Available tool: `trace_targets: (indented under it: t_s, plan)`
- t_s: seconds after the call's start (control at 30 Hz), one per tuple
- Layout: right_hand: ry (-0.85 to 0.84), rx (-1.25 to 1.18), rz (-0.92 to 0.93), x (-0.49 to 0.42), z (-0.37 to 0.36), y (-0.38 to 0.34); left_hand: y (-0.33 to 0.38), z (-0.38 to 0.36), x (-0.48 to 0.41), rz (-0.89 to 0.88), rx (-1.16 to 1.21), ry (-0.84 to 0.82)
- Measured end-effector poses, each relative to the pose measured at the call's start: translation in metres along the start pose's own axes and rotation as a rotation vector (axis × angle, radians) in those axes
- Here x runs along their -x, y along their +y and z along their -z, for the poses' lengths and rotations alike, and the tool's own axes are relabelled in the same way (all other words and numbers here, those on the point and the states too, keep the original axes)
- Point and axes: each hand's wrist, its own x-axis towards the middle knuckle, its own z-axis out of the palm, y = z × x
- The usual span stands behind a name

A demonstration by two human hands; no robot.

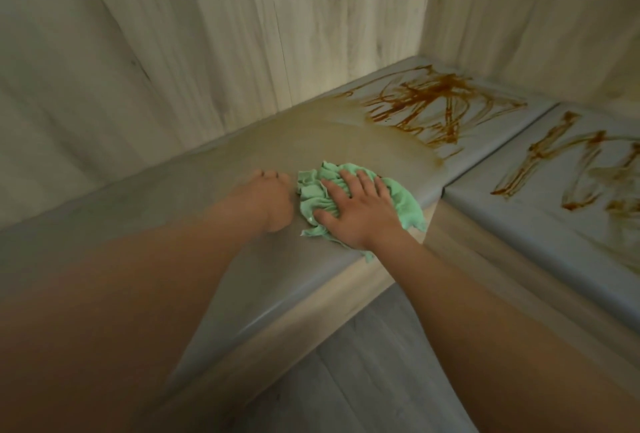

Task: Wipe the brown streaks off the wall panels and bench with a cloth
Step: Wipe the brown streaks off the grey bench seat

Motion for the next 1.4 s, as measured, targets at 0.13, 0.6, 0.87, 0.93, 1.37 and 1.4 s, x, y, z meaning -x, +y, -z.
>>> trace_targets:
  t_s: [0.13,0.6,0.87,0.93,1.37,1.4]
  plan:
    - [0.026,-0.024,0.032,-0.001,-0.003,0.01,0.023,0.014,-0.027,-0.115,-0.03,0.118]
    - [-0.029,0.031,-0.097,-0.063,0.023,0.061,0.032,0.014,-0.142,-0.33,0.293,0.126]
    - [-0.109,0.0,-0.123,-0.07,0.03,0.062,0.024,0.018,-0.169,-0.477,0.384,0.169]
    - [-0.125,-0.04,-0.113,-0.071,0.031,0.065,0.032,0.022,-0.172,-0.437,0.449,0.16]
    - [0.152,-0.316,-0.324,-0.062,0.086,0.109,0.078,0.031,-0.157,-0.263,0.458,0.014]
    - [0.1,-0.189,-0.359,-0.053,0.092,0.119,0.085,0.032,-0.159,-0.258,0.467,-0.024]
